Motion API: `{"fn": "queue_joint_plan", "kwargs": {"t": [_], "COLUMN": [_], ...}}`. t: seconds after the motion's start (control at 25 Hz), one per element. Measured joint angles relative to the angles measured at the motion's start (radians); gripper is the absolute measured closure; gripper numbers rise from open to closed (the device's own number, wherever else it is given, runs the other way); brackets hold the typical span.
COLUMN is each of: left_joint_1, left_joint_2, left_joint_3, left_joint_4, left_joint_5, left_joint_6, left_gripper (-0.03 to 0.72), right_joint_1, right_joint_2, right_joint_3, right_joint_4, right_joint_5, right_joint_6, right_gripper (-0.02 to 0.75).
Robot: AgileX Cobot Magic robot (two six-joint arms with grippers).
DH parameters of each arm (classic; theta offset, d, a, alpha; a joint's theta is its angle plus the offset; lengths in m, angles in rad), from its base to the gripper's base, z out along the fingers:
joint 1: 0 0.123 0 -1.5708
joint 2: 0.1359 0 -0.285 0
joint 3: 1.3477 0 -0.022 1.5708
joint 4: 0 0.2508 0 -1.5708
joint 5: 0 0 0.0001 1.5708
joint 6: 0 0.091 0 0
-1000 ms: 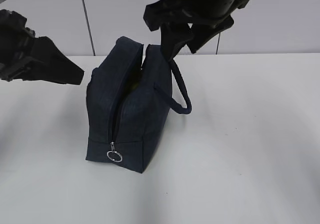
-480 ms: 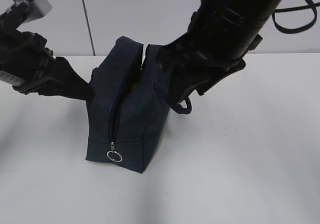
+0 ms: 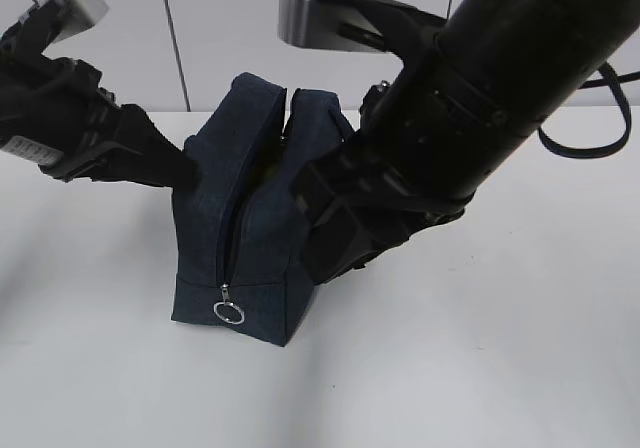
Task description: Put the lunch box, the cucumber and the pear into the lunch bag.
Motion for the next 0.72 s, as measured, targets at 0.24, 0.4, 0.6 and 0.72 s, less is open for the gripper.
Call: {"fn": "queue_joint_plan", "kwargs": {"t": [0.24,0.4,0.6,0.72], "left_joint_1": [-0.036,-0.052,-0.053,-0.053], "left_joint_2": [0.018,0.051,0.059,0.059], "left_joint_3": [0.000,0.000,0.000,0.000], "left_joint_4": [-0.014,-0.015,-0.015,-0.015], "left_joint_5": [-0.001,-0.008,-0.022,-0.024], "left_joint_6": [0.006,0.009,0.009,0.009], "left_gripper": [0.447,0.447,0.448,0.489], "right_joint_1": [0.029,0.041,0.041,0.041], "right_joint_2": [0.000,0.000,0.000,0.000], "right_joint_3": [0.016,0.015,0.015,0.015], "right_joint_4": [0.029,0.056,0.062,0.065], "right_joint_5": [-0.018,-0.016,-0.003,0.003], "right_joint_6": [-0.026,-0.048,-0.054,-0.055], "right_gripper": [0.416,0.417,0.417,0.417]}}
